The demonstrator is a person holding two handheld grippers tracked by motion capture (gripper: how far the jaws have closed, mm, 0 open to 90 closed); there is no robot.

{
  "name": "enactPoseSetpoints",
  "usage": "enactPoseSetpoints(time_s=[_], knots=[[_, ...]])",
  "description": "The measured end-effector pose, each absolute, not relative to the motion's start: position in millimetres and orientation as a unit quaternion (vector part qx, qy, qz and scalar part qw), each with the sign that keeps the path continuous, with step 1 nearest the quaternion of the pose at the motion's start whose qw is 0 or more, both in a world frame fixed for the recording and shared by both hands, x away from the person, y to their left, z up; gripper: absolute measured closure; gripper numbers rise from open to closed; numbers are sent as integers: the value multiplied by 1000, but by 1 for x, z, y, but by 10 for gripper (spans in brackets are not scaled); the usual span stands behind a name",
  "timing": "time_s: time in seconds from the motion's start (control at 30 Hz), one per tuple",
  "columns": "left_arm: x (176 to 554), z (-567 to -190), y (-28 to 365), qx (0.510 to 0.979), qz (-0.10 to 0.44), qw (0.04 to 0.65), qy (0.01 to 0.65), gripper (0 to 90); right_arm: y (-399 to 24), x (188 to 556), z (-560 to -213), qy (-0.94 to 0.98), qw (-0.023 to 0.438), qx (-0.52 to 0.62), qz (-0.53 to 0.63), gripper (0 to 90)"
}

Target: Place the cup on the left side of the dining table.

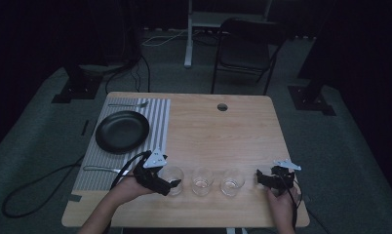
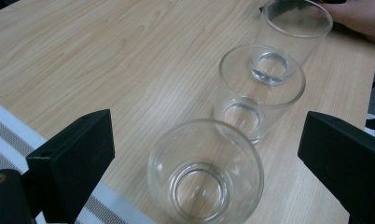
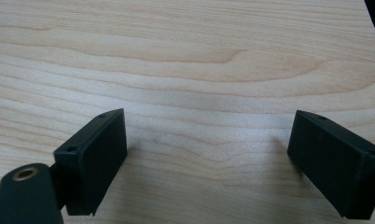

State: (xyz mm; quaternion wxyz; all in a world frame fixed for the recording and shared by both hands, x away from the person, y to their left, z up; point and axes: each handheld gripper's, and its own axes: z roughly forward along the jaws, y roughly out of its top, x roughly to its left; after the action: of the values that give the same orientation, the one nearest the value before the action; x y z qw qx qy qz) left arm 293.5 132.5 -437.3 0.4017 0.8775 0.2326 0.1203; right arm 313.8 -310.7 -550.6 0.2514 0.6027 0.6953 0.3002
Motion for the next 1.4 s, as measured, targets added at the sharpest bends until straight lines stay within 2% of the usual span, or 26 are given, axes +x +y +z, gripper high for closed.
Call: enactPoseSetpoints(time_s=[1.4], knots=[[308, -444, 52, 905, 82, 381, 168, 42, -311, 314, -551, 695, 251, 603, 300, 113]])
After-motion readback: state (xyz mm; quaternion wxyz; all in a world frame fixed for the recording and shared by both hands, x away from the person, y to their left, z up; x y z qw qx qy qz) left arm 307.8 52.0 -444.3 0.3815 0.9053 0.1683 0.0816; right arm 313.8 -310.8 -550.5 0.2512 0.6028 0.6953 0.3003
